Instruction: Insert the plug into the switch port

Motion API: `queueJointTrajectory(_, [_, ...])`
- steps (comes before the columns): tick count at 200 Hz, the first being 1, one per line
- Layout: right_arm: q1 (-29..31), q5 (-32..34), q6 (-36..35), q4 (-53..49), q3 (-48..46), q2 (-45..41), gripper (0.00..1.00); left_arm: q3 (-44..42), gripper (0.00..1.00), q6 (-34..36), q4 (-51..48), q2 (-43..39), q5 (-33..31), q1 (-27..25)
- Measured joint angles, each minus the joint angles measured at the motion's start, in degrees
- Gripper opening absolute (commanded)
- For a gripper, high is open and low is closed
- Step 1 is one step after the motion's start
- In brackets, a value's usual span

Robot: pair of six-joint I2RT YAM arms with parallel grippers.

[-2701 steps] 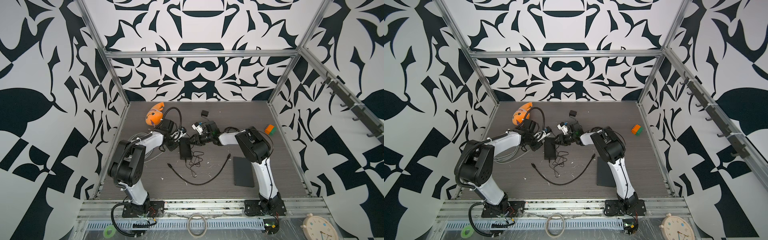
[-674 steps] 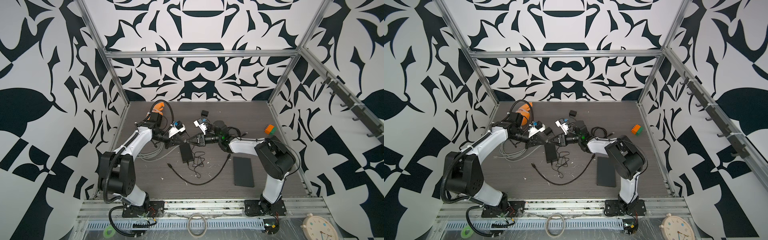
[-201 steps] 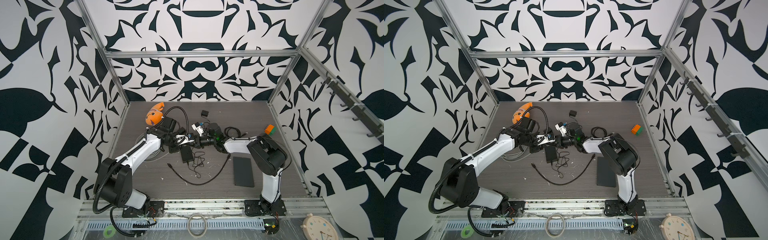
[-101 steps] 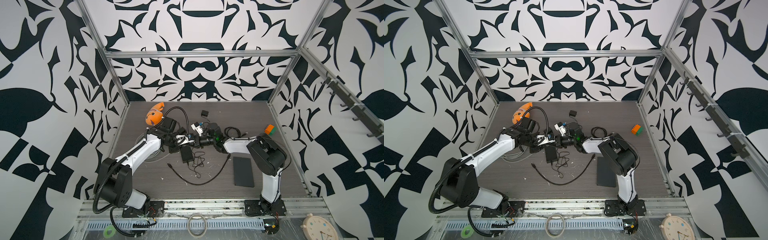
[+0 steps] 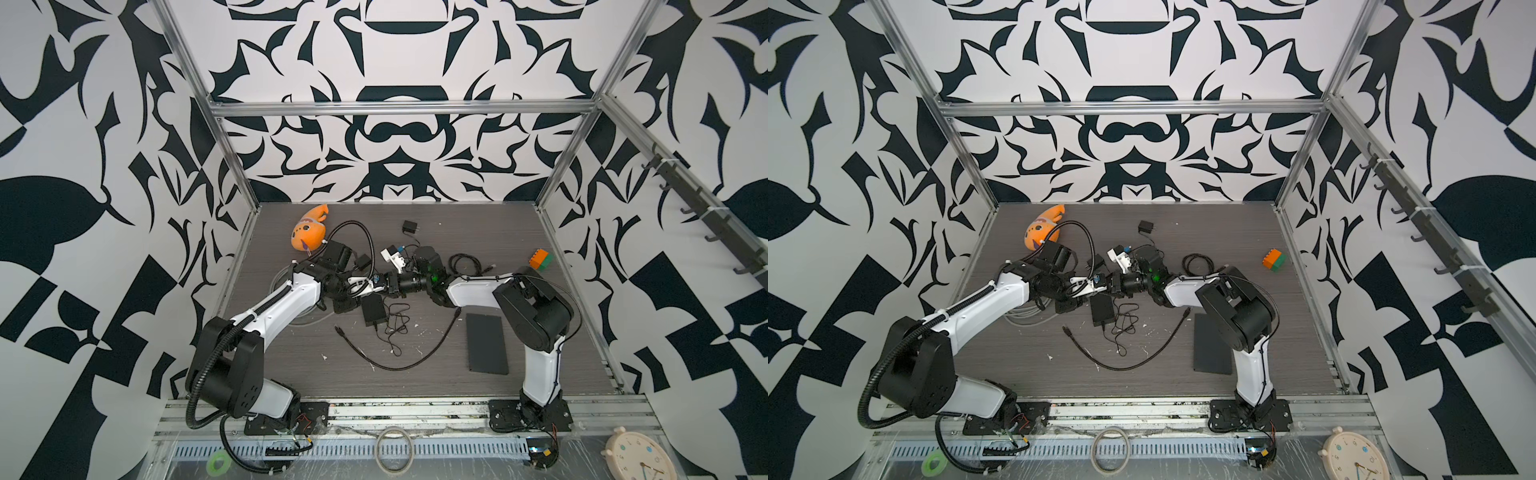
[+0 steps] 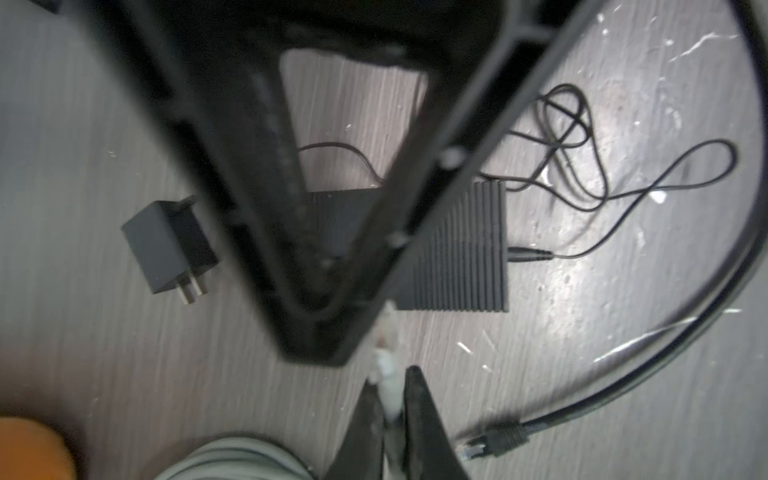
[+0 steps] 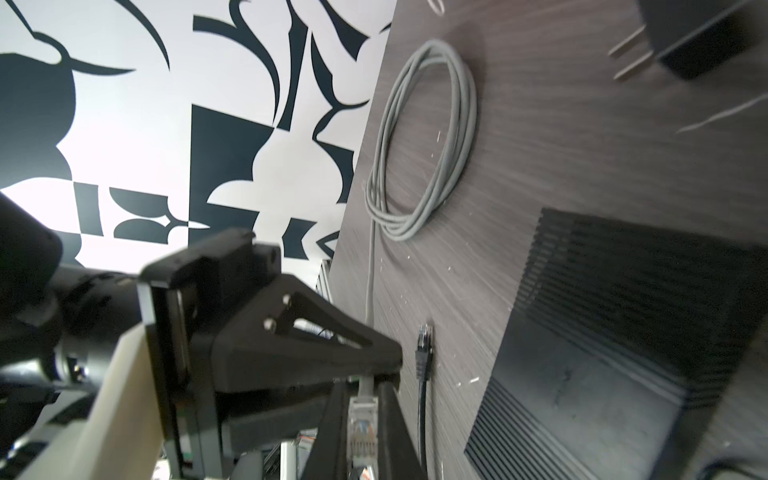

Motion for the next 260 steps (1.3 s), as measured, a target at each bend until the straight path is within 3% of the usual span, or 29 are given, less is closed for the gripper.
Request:
queueJointTrajectory(28, [0.0,-0.3,0.4,0.5,0.0,0.0,0.06,0.0,0.0,-0.1,0.0,-0.4,0.4,0.3])
queueJointTrajectory(47, [-0.1,-0.5,0.9,0.6,0.0,0.0,0.22,0.0,0.0,-0.1,-0.1,-0.4,1.2,0.7])
queueJointTrajectory(64, [-0.4,-0.5,0.9,1.8,-0.3,0.0,0.29,0.0,0.0,-0.1,-0.7,-0.5,2.4,1.0])
queueJointTrajectory(126, [-4.3,0.2,0.8,2.7,-2.0,-0.7,0.36,0.0,0.0,0.0,-1.7,-0.5,4.0,1.0])
queueJointTrajectory(142, [-4.2,0.5,0.9,2.6,-2.0,-1.3,0.4,-0.2,0.0,0.2,-0.2,-0.7,1.7,0.5])
queueJointTrajectory(214, [-3.0,1.8,0.7,0.9,-2.0,-2.9,0.41,-6.4,0.0,4.5,10.3,-1.9,-12.3,-4.3])
queueJointTrajectory(260, [-2.1,2.6,1.9,1.0,-2.0,-2.0,0.45,-8.5,0.0,7.4,14.7,-2.4,-17.4,-6.1])
